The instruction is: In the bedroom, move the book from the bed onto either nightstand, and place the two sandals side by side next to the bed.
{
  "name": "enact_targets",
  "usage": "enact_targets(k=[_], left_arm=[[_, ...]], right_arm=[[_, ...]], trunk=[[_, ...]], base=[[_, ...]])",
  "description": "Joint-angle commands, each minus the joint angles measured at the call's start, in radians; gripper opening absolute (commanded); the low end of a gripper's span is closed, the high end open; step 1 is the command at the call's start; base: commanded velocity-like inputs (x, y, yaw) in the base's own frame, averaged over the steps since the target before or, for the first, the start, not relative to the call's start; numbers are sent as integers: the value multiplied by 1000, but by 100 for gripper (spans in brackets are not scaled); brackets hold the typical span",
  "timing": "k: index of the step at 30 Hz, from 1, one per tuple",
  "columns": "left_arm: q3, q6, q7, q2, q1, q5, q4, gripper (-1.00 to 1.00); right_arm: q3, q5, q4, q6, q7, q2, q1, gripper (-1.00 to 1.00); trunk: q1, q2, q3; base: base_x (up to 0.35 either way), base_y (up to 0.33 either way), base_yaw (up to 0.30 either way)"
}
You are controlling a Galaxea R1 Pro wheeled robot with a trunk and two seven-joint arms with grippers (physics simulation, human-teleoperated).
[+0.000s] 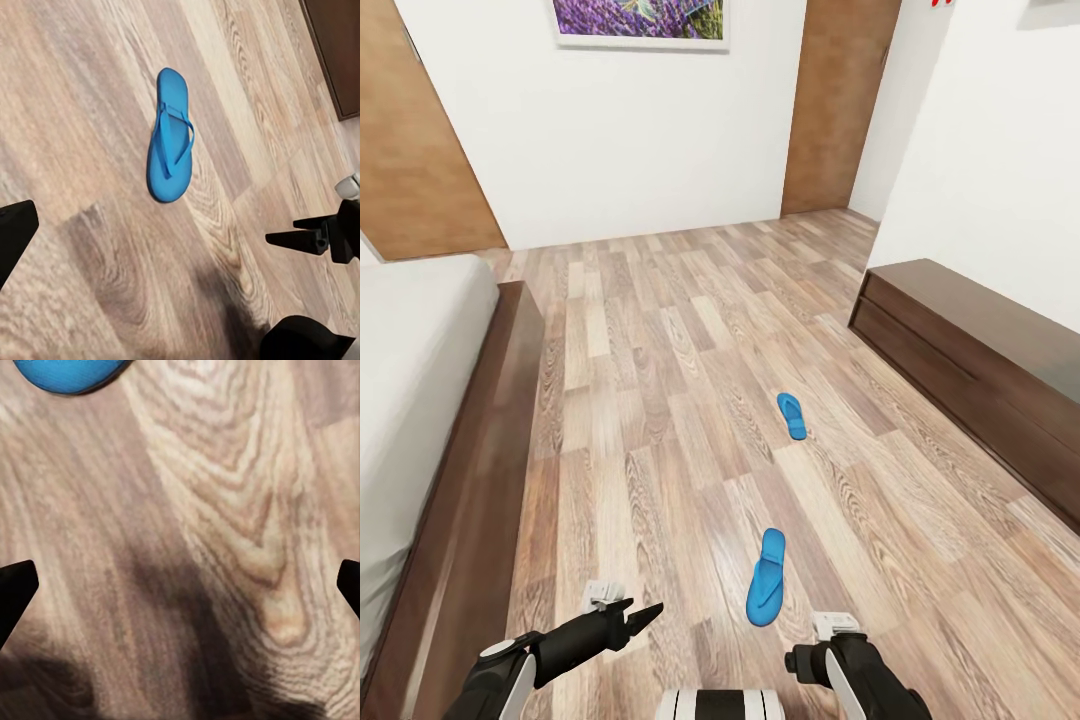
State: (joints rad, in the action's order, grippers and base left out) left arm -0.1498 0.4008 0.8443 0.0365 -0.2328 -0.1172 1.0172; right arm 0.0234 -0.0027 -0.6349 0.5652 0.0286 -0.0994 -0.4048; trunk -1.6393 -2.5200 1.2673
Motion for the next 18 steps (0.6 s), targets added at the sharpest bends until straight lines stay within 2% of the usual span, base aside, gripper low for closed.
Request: enact_targets(k=[1,18], left_arm=[[-1,9,2,0,0,-7,0,100],[-1,9,7,0,0,-7,0,100]], right_arm=[[3,-1,-2,5,3,-1,0,100],[9,11,-16,15,12,2,0,100]], trunk=[[0,0,1],[0,0,1]], base=[[0,0,0],[0,0,0]])
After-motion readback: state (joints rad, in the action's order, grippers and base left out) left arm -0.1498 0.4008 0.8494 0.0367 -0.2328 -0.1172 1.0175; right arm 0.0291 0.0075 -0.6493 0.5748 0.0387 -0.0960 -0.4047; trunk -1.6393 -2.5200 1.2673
